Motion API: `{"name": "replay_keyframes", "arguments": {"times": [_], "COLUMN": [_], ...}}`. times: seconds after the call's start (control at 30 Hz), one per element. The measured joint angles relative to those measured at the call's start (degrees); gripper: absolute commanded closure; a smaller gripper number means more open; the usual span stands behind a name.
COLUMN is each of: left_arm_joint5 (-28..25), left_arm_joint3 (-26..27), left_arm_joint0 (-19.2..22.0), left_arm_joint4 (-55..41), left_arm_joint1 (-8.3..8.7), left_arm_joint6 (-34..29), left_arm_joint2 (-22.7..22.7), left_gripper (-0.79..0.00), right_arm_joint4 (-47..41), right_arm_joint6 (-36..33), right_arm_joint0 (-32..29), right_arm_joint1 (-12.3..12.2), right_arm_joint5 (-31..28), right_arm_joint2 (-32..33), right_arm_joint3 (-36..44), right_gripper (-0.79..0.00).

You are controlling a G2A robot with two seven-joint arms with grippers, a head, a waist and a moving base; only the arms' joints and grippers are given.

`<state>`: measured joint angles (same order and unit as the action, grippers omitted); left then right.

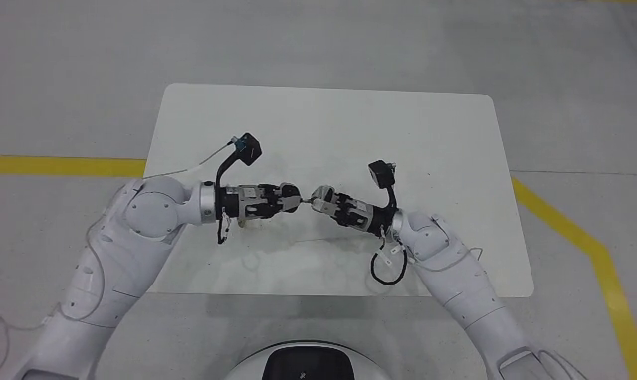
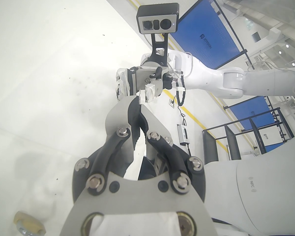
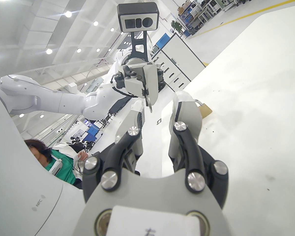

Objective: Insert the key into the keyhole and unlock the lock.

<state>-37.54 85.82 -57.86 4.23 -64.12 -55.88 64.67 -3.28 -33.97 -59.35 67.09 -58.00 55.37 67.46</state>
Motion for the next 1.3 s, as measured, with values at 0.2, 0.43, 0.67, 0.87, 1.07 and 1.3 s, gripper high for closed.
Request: {"name": "replay_keyframes", "arguments": {"times": [0.2,0.43,0.67,0.87,1.07,1.3], "left_arm_joint5": [1.3,1.6,2.3,3.3,5.5,10.0], "left_arm_joint3": [0.0,0.0,0.4,0.4,0.0,4.5], "left_arm_joint0": [0.3,0.4,0.3,0.1,-1.4,-6.2], "left_arm_joint4": [1.2,1.2,1.3,1.8,4.1,12.4], "left_arm_joint1": [0.17,0.44,0.74,0.90,1.49,3.31], "left_arm_joint6": [-0.2,0.2,0.4,2.5,7.4,2.9], "left_arm_joint2": [-0.8,-1.2,-1.2,-1.0,2.1,6.3], "left_gripper": [0.000,0.000,-0.286,-0.785,-0.785,-0.785], "right_arm_joint4": [-1.6,-2.8,-3.4,-3.8,-2.8,9.0], "right_arm_joint6": [-2.0,-3.6,-5.0,-4.9,1.7,16.0], "right_arm_joint0": [0.4,1.0,1.5,1.8,1.5,-0.7], "right_arm_joint1": [0.0,0.0,-0.1,0.0,0.0,0.3], "right_arm_joint5": [0.2,0.5,0.7,0.9,0.1,1.4], "right_arm_joint2": [-1.1,-1.8,-2.5,-2.8,-0.1,4.7], "right_arm_joint3": [-0.2,-0.7,-1.0,-1.4,-2.1,-0.9], "right_gripper": [-0.188,0.000,0.000,0.000,0.000,0.000]}}
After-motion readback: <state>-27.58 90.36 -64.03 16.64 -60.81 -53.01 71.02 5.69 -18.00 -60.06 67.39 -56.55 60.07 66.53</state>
